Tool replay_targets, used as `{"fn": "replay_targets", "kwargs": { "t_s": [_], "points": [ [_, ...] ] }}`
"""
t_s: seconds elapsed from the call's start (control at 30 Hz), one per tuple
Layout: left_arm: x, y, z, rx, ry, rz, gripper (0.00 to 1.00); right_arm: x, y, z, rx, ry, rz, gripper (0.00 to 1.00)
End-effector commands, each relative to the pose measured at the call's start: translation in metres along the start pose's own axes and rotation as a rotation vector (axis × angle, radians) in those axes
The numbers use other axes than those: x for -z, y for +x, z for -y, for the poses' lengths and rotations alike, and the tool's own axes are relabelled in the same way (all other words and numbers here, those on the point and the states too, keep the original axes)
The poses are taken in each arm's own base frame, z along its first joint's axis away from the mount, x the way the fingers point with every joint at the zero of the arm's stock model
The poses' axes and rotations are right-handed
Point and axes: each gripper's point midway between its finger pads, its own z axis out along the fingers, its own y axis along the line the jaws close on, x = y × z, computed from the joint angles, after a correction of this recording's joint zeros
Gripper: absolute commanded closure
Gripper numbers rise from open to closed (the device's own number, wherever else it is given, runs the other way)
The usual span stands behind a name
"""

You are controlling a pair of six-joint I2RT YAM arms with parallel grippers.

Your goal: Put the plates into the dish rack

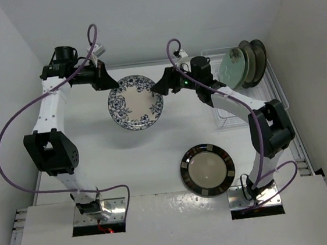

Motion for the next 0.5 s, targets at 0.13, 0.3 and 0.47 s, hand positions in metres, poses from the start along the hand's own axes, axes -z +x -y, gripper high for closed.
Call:
{"fn": "replay_targets", "kwargs": {
  "t_s": [0.13, 0.3, 0.47],
  "points": [
    [0.0, -0.049, 0.049, -0.095, 0.219, 0.136, 1.0, -0.019, 0.012, -0.027, -0.041, -0.141, -0.03, 0.76],
    [-0.004, -0.054, 0.048, -0.1, 0.226, 0.141, 1.0, -0.02, 0.009, -0.028, -0.019, -0.138, -0.025, 0.97],
    [-0.012, -0.053, 0.012, -0.073, 0.024, 0.087, 0.7, -0.01, -0.014, -0.032, 0.06, -0.109, 0.051, 1.0]
  ]
}}
